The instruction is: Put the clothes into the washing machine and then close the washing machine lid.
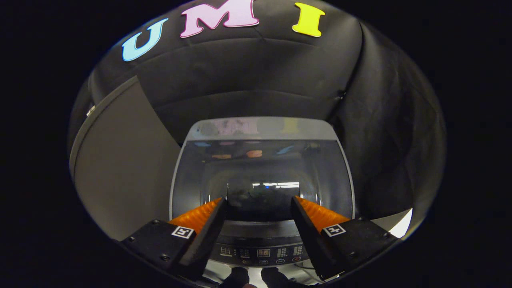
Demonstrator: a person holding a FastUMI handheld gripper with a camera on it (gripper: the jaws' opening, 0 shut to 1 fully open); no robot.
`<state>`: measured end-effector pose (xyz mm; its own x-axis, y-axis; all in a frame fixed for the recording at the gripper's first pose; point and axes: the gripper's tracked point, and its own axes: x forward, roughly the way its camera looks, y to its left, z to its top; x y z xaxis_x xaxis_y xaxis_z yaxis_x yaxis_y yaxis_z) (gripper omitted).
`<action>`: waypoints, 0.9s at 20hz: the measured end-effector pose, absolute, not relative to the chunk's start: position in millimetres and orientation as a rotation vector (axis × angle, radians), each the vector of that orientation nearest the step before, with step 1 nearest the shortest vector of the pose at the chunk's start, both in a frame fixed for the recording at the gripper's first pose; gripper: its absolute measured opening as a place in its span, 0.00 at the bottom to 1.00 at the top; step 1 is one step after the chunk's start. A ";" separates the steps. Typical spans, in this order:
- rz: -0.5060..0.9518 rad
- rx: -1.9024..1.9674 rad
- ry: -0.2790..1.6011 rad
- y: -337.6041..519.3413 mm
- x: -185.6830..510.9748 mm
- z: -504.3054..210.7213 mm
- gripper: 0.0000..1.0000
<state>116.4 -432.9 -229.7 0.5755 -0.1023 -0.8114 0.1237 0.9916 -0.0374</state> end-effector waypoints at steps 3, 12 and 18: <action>-0.148 0.026 0.961 -435.6 107.8 -240.0 1.00; -0.153 0.007 0.884 -439.0 111.2 -210.5 1.00; -0.113 -0.024 0.711 -429.4 111.2 -158.7 1.00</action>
